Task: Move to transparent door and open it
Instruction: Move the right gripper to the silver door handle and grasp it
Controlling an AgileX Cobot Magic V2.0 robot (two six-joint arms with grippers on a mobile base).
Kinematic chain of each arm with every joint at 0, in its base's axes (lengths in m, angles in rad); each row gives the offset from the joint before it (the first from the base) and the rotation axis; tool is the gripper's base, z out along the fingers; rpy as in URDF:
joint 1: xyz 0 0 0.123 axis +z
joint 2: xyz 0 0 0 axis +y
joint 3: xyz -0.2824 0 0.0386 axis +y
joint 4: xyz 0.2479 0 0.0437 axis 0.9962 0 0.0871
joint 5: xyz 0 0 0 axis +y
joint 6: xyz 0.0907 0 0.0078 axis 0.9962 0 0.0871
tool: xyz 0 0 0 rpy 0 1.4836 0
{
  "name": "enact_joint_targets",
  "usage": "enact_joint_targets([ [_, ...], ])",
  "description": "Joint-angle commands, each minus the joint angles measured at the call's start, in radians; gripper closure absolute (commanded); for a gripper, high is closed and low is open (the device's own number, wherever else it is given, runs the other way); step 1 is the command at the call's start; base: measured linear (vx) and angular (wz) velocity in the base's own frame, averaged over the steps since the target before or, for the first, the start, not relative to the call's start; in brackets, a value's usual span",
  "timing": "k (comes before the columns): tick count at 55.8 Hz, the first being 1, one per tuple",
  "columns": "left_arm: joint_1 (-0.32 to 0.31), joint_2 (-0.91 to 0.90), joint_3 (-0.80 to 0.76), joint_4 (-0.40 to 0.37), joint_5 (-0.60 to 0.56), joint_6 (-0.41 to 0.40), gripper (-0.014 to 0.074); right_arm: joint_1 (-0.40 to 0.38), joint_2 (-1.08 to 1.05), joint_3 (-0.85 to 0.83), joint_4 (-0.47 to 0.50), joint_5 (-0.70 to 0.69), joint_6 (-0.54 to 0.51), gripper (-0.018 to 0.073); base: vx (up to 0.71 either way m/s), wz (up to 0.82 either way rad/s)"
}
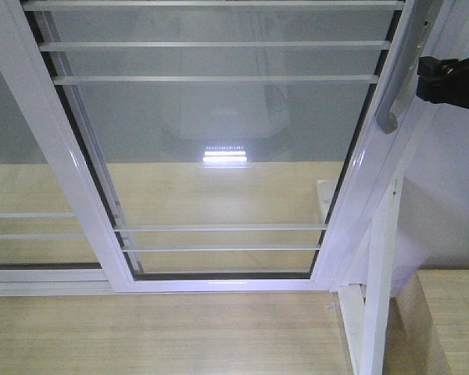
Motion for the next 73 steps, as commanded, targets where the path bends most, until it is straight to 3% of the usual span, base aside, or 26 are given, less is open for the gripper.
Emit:
enact_joint_targets([
  [1, -0.002, -0.004, -0.037, -0.001, -0.076, -0.008, 0.0124, -0.005, 0.037, -0.038, -0.007, -0.164, -0.019, -0.0029, 0.00, 0.00],
  [22, -0.002, -0.004, -0.037, -0.001, -0.071, -0.008, 0.0124, -0.006, 0.310, -0.156, 0.000, -0.393, -0.026, -0.0024, 0.00, 0.00],
  [45, -0.002, -0.004, -0.037, -0.001, -0.040, -0.008, 0.0124, -0.006, 0.535, -0.372, 0.020, -0.428, -0.027, 0.0001, 0.00, 0.00],
  [53, -0.002, -0.004, -0.037, -0.001, -0.032, -0.008, 0.0124, -0.006, 0.540, -0.375, 0.020, -0.457, -0.027, 0.0121, 0.00, 0.00],
  [69, -0.002, -0.004, -0.037, -0.001, -0.032, -0.008, 0.0124, -0.002, 0.540, -0.375, 0.020, -0.443, -0.026, 0.0573, 0.00, 0.00],
  [73, -0.002, -0.004, -0.037, -0.001, -0.031, -0.008, 0.0125, 0.005, 0.538, -0.375, 0.020, -0.439, -0.026, 0.0572, 0.00, 0.00],
])
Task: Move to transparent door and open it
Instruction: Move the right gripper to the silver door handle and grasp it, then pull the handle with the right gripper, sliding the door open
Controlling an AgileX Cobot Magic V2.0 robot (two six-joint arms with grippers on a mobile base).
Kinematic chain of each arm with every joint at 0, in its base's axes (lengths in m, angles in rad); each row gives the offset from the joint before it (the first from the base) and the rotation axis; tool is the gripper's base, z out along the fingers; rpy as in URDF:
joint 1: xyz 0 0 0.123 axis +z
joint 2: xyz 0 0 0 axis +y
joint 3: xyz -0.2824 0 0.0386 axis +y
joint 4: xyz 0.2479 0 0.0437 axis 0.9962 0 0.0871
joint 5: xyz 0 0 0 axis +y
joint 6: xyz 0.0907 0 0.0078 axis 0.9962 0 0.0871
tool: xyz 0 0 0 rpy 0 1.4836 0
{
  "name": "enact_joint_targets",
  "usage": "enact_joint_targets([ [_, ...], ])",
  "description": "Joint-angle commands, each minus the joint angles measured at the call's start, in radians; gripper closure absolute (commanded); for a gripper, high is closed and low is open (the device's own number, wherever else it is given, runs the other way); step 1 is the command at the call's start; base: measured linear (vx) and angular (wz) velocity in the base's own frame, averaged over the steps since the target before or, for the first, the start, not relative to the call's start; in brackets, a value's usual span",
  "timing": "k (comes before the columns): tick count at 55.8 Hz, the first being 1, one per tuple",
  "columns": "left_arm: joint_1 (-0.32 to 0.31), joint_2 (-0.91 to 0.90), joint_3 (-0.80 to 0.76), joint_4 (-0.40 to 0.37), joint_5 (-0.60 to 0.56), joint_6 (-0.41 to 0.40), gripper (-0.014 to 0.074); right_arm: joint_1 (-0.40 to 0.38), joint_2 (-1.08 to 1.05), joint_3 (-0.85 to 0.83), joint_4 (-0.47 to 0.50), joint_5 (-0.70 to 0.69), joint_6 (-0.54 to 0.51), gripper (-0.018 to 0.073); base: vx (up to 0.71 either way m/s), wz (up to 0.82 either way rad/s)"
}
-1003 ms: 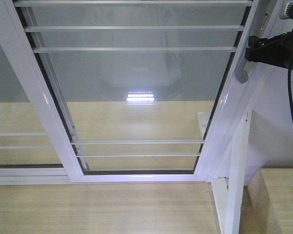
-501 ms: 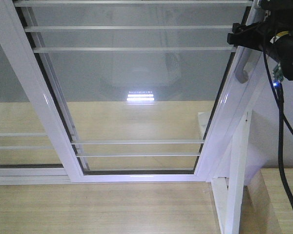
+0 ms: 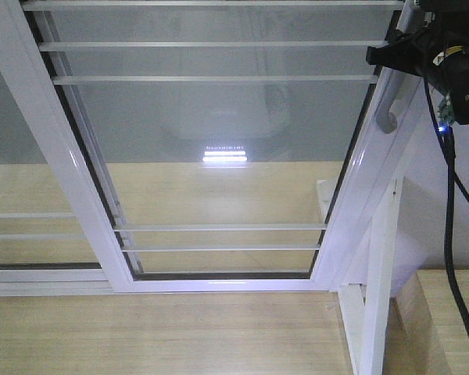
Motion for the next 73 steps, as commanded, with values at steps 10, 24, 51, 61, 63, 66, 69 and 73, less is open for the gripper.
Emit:
enact_joint_targets([
  [10, -0.002, -0.004, -0.037, -0.002, -0.077, -0.008, 0.0125, 0.045, -0.070, -0.035, -0.016, -0.066, -0.012, 0.0568, 0.00, 0.00],
  [24, -0.002, -0.004, -0.037, -0.002, -0.077, -0.008, 0.0126, 0.099, -0.093, -0.035, -0.015, -0.074, -0.012, 0.0568, 0.00, 0.00],
  [51, -0.002, -0.004, -0.037, -0.002, -0.077, -0.008, 0.0126, 0.225, -0.093, -0.035, -0.016, -0.086, -0.013, 0.0568, 0.00, 0.00],
  [61, -0.002, -0.004, -0.037, -0.002, -0.077, -0.008, 0.0126, 0.271, -0.093, -0.035, -0.015, -0.082, -0.012, 0.0568, 0.00, 0.00],
  [63, -0.002, -0.004, -0.037, -0.002, -0.077, -0.008, 0.0126, 0.281, -0.093, -0.035, -0.015, -0.082, -0.013, 0.0568, 0.00, 0.00],
  [66, -0.002, -0.004, -0.037, -0.002, -0.077, -0.008, 0.0126, 0.297, -0.093, -0.035, -0.015, -0.082, -0.013, 0.0568, 0.00, 0.00],
  [69, -0.002, -0.004, -0.037, -0.002, -0.077, -0.008, 0.0126, 0.312, -0.093, -0.035, -0.015, -0.082, -0.013, 0.0568, 0.00, 0.00],
  [73, -0.002, -0.004, -0.037, -0.002, -0.077, -0.008, 0.0126, 0.332, -0.093, -0.035, -0.016, -0.082, -0.013, 0.0568, 0.00, 0.00],
])
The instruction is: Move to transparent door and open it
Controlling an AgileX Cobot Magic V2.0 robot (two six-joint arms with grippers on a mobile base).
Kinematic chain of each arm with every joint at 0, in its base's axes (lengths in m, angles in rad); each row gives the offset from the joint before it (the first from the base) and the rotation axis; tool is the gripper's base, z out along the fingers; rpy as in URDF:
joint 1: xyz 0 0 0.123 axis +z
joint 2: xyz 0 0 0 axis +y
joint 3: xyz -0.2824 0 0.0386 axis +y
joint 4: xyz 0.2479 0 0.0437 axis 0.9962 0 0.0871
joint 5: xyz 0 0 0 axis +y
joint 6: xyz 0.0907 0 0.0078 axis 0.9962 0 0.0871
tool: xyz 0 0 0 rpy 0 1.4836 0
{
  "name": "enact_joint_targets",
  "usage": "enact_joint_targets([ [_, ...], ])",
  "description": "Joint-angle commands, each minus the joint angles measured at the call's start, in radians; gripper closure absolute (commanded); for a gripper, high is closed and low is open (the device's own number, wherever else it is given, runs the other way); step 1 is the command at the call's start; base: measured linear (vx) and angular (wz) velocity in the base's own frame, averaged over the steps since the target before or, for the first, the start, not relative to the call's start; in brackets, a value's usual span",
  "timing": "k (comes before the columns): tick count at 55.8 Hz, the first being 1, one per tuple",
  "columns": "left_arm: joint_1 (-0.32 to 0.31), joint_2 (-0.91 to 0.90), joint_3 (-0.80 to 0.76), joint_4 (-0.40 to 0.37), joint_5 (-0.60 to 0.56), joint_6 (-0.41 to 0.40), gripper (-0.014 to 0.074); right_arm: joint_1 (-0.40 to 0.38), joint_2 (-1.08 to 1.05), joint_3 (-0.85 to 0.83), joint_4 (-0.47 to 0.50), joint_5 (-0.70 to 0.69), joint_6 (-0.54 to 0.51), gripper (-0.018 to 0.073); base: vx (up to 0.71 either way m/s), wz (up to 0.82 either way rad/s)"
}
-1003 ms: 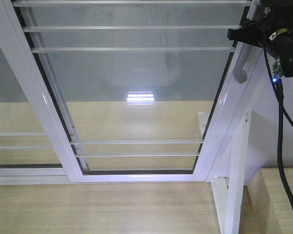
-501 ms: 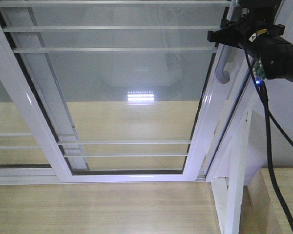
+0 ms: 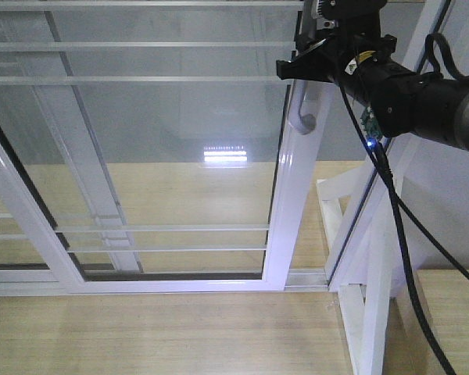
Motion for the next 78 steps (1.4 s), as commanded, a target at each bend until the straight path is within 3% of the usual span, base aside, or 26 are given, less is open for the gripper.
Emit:
enact_joint_targets([
  [1, -0.002, -0.004, -0.037, -0.002, -0.077, -0.008, 0.0126, 0.041, -0.072, -0.030, -0.031, -0.083, -0.006, 0.0568, 0.00, 0.00],
  [17, -0.002, -0.004, -0.037, -0.002, -0.065, -0.009, 0.0125, 0.073, -0.089, -0.030, -0.093, -0.020, -0.008, 0.0568, 0.00, 0.00],
  [31, -0.002, -0.004, -0.037, -0.002, 0.081, -0.008, 0.0125, 0.072, -0.231, -0.030, -0.183, 0.193, -0.008, 0.0568, 0.00, 0.00],
  [37, -0.003, -0.003, -0.037, -0.002, 0.084, -0.008, 0.0125, 0.072, -0.313, -0.024, -0.184, 0.298, -0.008, 0.0568, 0.00, 0.00],
  [46, -0.038, 0.026, -0.037, -0.002, 0.071, 0.008, 0.0125, 0.072, -0.468, 0.118, -0.184, 0.211, -0.008, 0.0568, 0.00, 0.00],
  [55, -0.155, 0.138, -0.037, -0.002, -0.041, 0.024, 0.0125, 0.072, -0.618, 0.316, -0.180, 0.151, -0.008, 0.0565, 0.00, 0.00],
  [62, -0.262, 0.266, -0.037, -0.002, -0.263, 0.018, 0.0125, 0.072, -0.736, 0.461, -0.180, 0.154, -0.008, 0.0565, 0.00, 0.00],
  [70, -0.339, 0.423, -0.061, -0.001, -0.477, -0.024, 0.0125, 0.072, -0.830, 0.561, -0.180, 0.160, -0.008, 0.0565, 0.00, 0.00],
  [78, -0.362, 0.582, -0.187, -0.001, -0.489, -0.057, 0.0125, 0.072, -0.886, 0.599, -0.181, 0.219, -0.008, 0.0565, 0.00, 0.00],
])
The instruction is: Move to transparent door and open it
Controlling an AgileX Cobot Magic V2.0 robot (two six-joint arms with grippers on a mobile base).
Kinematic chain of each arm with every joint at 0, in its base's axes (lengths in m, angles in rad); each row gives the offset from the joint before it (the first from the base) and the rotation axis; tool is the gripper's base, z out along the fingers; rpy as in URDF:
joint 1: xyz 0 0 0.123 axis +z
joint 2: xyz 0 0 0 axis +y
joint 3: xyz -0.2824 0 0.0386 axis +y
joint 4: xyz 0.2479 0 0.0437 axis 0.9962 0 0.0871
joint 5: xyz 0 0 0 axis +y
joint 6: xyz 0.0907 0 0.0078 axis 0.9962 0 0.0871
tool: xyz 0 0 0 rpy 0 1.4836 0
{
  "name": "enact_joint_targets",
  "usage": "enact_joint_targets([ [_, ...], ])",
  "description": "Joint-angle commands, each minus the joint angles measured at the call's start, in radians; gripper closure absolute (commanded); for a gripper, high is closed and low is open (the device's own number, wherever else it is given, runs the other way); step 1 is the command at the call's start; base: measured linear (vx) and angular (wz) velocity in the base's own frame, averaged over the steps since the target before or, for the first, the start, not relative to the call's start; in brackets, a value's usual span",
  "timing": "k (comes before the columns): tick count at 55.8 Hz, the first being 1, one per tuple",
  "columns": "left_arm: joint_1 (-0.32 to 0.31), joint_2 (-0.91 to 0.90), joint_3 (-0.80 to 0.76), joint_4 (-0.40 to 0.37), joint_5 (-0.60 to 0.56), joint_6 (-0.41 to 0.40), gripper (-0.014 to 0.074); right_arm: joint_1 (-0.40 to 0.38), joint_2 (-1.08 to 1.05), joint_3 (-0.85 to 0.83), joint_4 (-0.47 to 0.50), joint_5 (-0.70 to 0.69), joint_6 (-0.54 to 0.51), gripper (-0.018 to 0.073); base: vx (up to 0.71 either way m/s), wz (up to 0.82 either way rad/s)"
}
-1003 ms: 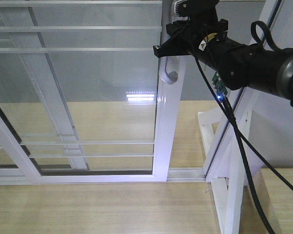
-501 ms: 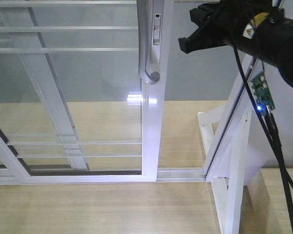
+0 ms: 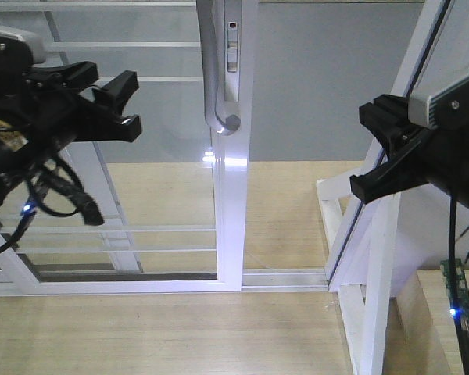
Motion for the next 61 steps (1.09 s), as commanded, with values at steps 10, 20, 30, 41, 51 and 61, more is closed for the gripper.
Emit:
enact_joint_targets([
  [10, -0.013, 0.220, -0.281, -0.003, -0.113, -0.033, 0.0125, -0.005, -0.062, -0.018, -0.040, 0.070, -0.015, 0.0565, 0.00, 0.00],
  [20, -0.013, 0.355, -0.444, -0.003, -0.098, -0.033, 0.0125, -0.005, -0.062, -0.018, -0.062, 0.093, -0.016, 0.0565, 0.00, 0.00],
  [30, -0.013, 0.430, -0.558, -0.004, -0.064, -0.033, 0.0125, -0.005, -0.062, -0.018, -0.082, 0.093, -0.016, 0.0565, 0.00, 0.00],
  [41, -0.013, 0.496, -0.669, -0.003, -0.005, -0.058, 0.0125, -0.005, -0.062, -0.018, -0.093, 0.094, -0.016, 0.0565, 0.00, 0.00],
  [51, -0.013, 0.553, -0.757, -0.003, 0.021, -0.058, 0.0125, -0.005, -0.062, -0.018, -0.093, 0.092, -0.016, 0.0565, 0.00, 0.00],
  [61, -0.013, 0.603, -0.832, -0.003, 0.073, -0.058, 0.0139, -0.005, -0.062, -0.018, -0.093, 0.092, -0.016, 0.0565, 0.00, 0.00],
])
